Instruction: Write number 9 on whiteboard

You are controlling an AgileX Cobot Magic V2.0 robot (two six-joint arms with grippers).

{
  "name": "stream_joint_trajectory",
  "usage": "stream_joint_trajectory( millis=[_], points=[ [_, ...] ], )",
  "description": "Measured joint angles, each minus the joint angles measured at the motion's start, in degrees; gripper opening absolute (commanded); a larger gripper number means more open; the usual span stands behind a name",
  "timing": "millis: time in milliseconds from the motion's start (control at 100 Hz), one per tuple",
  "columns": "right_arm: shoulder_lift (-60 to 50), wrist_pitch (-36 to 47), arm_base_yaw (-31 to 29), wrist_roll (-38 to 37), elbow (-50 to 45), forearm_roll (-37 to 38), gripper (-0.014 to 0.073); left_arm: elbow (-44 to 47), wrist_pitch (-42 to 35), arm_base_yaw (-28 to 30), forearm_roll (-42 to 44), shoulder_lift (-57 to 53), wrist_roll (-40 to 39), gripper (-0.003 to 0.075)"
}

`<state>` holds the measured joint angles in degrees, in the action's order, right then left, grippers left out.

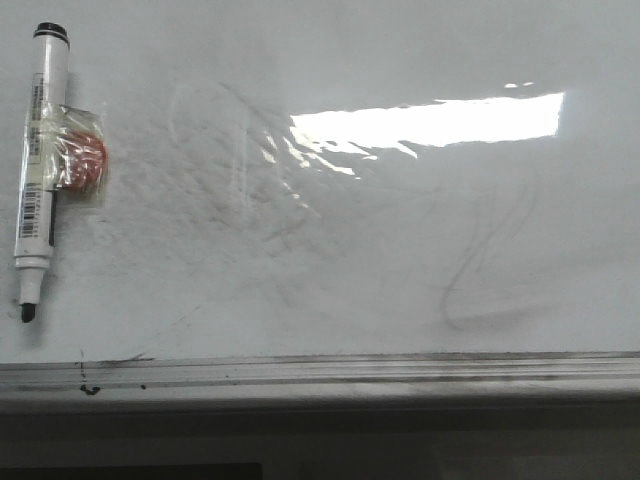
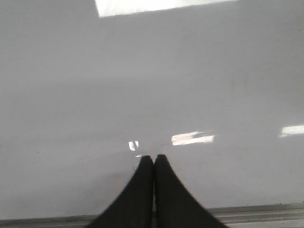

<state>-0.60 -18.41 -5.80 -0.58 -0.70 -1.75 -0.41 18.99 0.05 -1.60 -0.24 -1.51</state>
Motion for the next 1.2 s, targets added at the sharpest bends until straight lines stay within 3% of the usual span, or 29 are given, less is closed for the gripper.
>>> stream_joint_trajectory(
  millis=[980,1200],
  points=[
    [0.00,0.00,0.00,0.00,0.00,0.00,-0.0063,0.00,0.00,0.00,0.04,0.00,0.00,-0.0020],
    [0.00,0.00,0.00,0.00,0.00,0.00,-0.0063,0.00,-0.96,0.00,5.96,0.00,0.00,-0.0020]
  ],
)
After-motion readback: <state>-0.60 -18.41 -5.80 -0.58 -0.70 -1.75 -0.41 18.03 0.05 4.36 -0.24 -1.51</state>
